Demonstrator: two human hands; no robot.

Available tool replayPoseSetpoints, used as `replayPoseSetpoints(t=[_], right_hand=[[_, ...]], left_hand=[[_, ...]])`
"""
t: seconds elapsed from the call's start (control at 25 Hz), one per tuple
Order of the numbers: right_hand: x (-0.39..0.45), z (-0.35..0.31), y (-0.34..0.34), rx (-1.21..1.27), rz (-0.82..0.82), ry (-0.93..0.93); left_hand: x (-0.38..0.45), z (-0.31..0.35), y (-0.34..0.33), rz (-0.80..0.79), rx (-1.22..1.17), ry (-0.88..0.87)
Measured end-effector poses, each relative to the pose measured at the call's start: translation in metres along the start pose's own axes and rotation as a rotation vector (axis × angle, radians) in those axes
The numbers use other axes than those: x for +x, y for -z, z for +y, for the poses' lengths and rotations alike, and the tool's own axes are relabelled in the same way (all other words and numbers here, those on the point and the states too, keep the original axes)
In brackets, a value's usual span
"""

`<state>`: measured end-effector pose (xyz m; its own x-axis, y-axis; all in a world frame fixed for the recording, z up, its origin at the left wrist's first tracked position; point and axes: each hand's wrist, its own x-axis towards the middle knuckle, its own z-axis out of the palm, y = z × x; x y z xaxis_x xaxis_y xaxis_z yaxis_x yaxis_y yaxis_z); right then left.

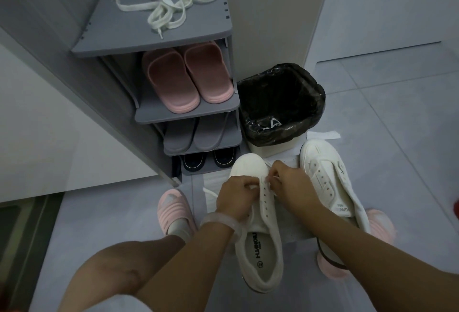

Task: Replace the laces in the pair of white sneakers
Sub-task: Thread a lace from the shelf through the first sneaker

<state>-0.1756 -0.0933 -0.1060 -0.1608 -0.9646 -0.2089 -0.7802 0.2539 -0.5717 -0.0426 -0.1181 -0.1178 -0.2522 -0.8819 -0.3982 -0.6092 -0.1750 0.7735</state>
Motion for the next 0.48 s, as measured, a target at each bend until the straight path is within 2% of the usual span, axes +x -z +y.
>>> replayPoseSetpoints(t=[0.2, 0.28, 0.36, 0.48], right_hand=[[0.003, 0.003, 0.000, 0.121, -0.068, -0.028], [0.002, 0.003, -0.002, 0.068, -0.096, -0.005], [-0.003, 0.003, -0.003, 0.043, -0.057, 0.032], [-0.012, 0.001, -0.002, -0.123, -0.035, 0.137]], left_hand=[[0.002, -0.003, 0.000, -0.024, 0.021, 0.013], [0.002, -0.002, -0.001, -0.015, 0.063, 0.009], [0.001, 0.000, -0.003, 0.015, 0.117, 0.009], [-0.003, 0.004, -0.006, 0.084, 0.208, -0.007]])
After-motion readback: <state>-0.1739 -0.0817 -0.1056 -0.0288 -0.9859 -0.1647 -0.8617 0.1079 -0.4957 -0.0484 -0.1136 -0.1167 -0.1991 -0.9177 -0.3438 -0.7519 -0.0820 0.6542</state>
